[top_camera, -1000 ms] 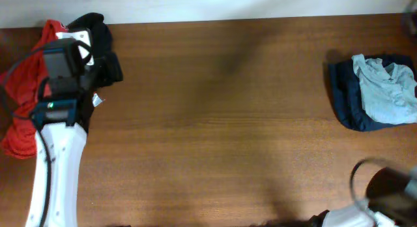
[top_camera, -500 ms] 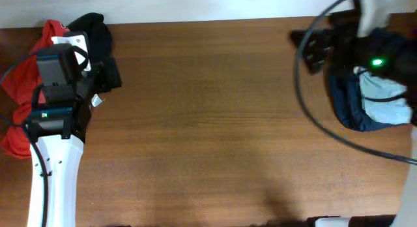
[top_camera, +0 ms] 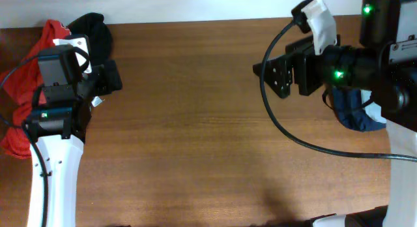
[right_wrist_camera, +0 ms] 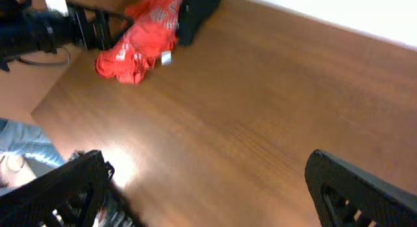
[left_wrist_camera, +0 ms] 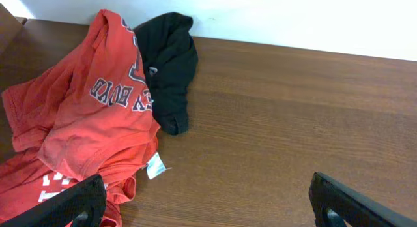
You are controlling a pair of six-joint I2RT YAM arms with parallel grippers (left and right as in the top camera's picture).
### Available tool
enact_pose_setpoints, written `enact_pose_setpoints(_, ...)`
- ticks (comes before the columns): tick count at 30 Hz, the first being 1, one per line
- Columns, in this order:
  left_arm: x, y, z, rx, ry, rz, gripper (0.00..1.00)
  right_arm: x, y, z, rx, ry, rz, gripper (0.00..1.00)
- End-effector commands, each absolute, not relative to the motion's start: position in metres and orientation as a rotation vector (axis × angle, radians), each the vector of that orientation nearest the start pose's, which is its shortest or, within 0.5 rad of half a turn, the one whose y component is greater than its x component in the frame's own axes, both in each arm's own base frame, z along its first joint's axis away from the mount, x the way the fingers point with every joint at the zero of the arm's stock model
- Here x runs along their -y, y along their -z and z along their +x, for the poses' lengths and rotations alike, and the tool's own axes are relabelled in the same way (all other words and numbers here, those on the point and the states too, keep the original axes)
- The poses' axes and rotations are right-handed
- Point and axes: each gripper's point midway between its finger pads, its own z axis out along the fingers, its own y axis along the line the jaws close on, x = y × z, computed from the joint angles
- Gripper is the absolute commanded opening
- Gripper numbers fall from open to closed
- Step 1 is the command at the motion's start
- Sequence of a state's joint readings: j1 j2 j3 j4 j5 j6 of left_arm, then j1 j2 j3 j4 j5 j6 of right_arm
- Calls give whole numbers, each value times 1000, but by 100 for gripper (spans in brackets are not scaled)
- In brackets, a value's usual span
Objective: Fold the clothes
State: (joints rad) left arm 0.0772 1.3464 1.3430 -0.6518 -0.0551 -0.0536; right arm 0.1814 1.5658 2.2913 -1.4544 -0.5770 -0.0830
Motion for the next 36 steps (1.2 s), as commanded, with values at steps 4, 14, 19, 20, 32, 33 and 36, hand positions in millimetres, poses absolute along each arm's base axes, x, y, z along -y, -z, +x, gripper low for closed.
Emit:
enact_pose_setpoints(4,-39,-282,397,-2232,-66,-170,99,-135,-431,311,-2216,-562,-552,99)
enact_pose_setpoints(14,-39,-279,394,-2246,-67,-171,99,-77,-462,329,-2062,-154,-347,99)
enact_pose_setpoints(19,-39,-279,394,-2246,-67,-171,99,-59,-465,327,-1897,-131,-296,99)
enact_pose_setpoints(20,-39,-279,394,-2246,-67,-171,99,-58,-460,324,-1876,-141,-315,99)
enact_pose_setpoints(32,-39,-279,394,-2246,-67,-171,99,-40,-309,266,-1707,-108,-366,99)
enact_pose_setpoints(33,-39,-279,394,-2246,-67,-171,99,-39,-298,263,-1683,-100,-364,99)
enact_pose_setpoints(36,-39,-279,394,-2246,-67,-171,99,-39,-268,255,-1620,-81,-366,99)
